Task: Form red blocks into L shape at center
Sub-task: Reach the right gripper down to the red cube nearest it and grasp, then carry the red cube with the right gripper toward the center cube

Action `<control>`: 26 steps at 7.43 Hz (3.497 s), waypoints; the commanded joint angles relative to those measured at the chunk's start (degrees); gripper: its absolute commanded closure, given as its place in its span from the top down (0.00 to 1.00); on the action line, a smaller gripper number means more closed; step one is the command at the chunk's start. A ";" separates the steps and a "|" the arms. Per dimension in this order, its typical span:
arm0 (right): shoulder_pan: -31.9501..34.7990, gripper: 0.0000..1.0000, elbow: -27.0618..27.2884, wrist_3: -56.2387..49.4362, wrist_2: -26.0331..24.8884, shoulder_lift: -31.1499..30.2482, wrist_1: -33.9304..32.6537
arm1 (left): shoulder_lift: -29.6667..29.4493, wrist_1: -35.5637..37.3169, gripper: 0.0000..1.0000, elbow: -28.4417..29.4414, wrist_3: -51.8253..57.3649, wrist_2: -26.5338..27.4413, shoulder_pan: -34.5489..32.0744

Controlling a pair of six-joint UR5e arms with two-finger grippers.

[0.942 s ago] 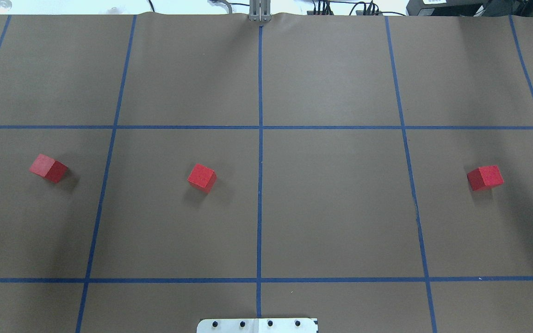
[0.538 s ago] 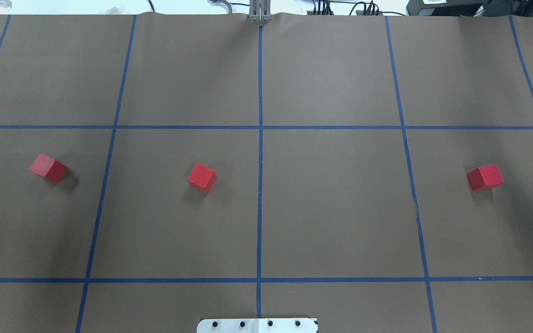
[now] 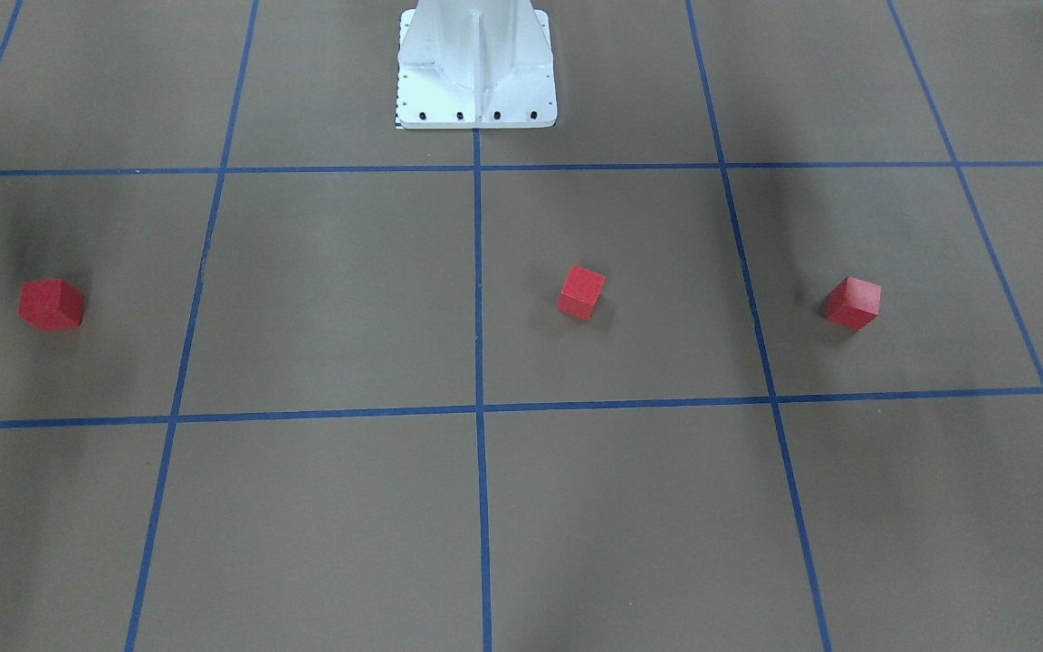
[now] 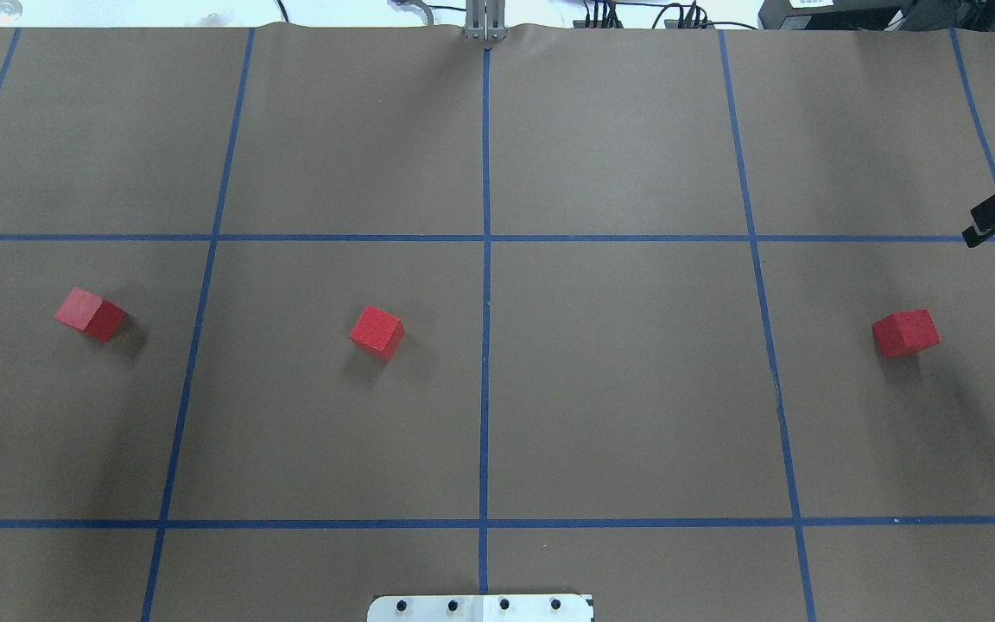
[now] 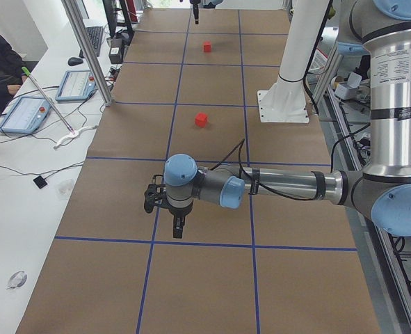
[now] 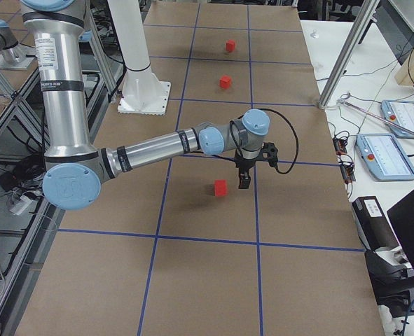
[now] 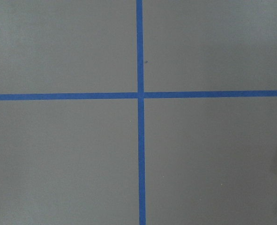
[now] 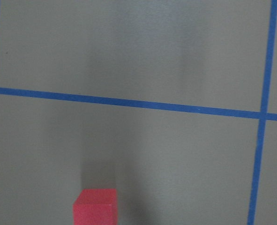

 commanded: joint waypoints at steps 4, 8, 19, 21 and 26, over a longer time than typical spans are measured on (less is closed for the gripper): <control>-10.29 0.98 -0.69 5.21 -5.64 -3.67 13.77 | 0.03 0.00 1.00 -0.36 0.03 -0.08 0.03; -13.02 0.97 -2.35 5.64 -5.99 -4.37 14.50 | 0.03 0.00 1.00 -0.71 0.03 -0.08 0.03; -15.66 0.80 -8.25 5.65 -6.61 -3.76 14.76 | 0.03 -0.44 1.00 -0.62 0.03 -0.08 -0.06; -15.75 0.00 -8.34 5.39 -6.52 -3.14 14.85 | 0.03 -0.44 1.00 -0.63 0.03 -0.08 0.03; -19.60 0.00 -2.36 23.18 -6.60 13.14 6.64 | 0.03 -0.44 1.00 -1.06 -0.06 -3.16 0.03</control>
